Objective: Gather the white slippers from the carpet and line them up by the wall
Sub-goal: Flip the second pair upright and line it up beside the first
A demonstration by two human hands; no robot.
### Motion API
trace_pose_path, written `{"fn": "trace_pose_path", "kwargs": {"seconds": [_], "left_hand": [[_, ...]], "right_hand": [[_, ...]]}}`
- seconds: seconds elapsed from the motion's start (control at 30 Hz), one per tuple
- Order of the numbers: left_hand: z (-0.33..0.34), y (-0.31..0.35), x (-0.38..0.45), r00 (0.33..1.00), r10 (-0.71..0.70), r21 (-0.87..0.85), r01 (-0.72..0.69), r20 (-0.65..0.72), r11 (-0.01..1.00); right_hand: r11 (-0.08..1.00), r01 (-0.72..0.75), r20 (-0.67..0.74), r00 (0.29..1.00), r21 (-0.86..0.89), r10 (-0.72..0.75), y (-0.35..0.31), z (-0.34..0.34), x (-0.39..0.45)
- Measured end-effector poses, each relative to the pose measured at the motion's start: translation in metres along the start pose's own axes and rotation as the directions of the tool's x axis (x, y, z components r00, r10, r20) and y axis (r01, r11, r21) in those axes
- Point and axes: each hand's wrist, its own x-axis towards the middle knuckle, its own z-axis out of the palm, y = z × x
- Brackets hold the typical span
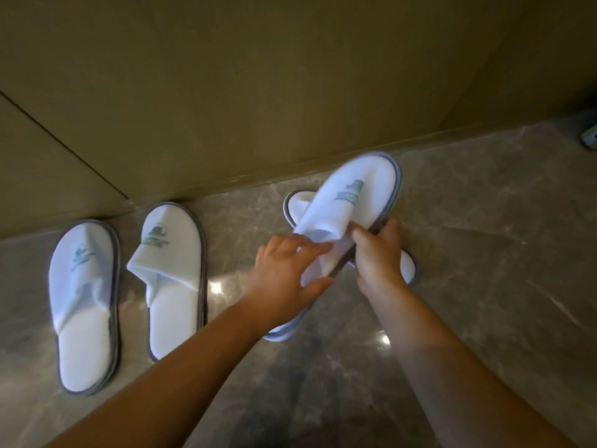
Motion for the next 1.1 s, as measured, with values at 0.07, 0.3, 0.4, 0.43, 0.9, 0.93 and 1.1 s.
{"fn": "trace_pose_path", "kwargs": {"seconds": [0.07,0.3,0.4,0.43,0.9,0.93,1.1], "left_hand": [[0.003,-0.005,-0.003,0.992,-0.079,-0.095,0.07,-0.093,0.993],[0.004,-0.025,-0.006,0.829,-0.468,-0.668,0.538,0.307,0.514],[0.01,-0.037,-0.011,0.786,-0.549,-0.646,0.581,0.285,0.496],[0.012,-0.043,-0.013,0.772,-0.579,-0.635,0.59,0.263,0.498],[0.056,-0.11,-0.033,0.655,-0.755,-0.178,0.747,0.034,0.641],[0.06,-0.107,-0.04,0.701,-0.711,-0.105,0.712,0.053,0.694],[0.075,-0.102,-0.079,0.84,-0.479,0.099,0.47,0.254,0.877]], "right_hand": [[0.999,0.033,0.021,0.999,-0.03,-0.032,0.001,-0.006,0.004],[0.998,0.0,0.274,0.961,-0.064,0.017,0.011,-0.005,0.007],[0.994,-0.029,0.317,0.946,-0.102,0.06,0.023,0.009,0.007],[0.992,-0.047,0.307,0.948,-0.12,0.082,0.029,0.014,0.008],[0.566,0.414,0.456,0.887,-0.713,-0.074,0.118,0.002,0.01],[0.474,0.464,0.494,0.867,-0.748,-0.068,0.121,0.002,0.01],[0.137,0.607,0.615,0.788,-0.783,0.024,0.132,-0.005,0.013]]}}
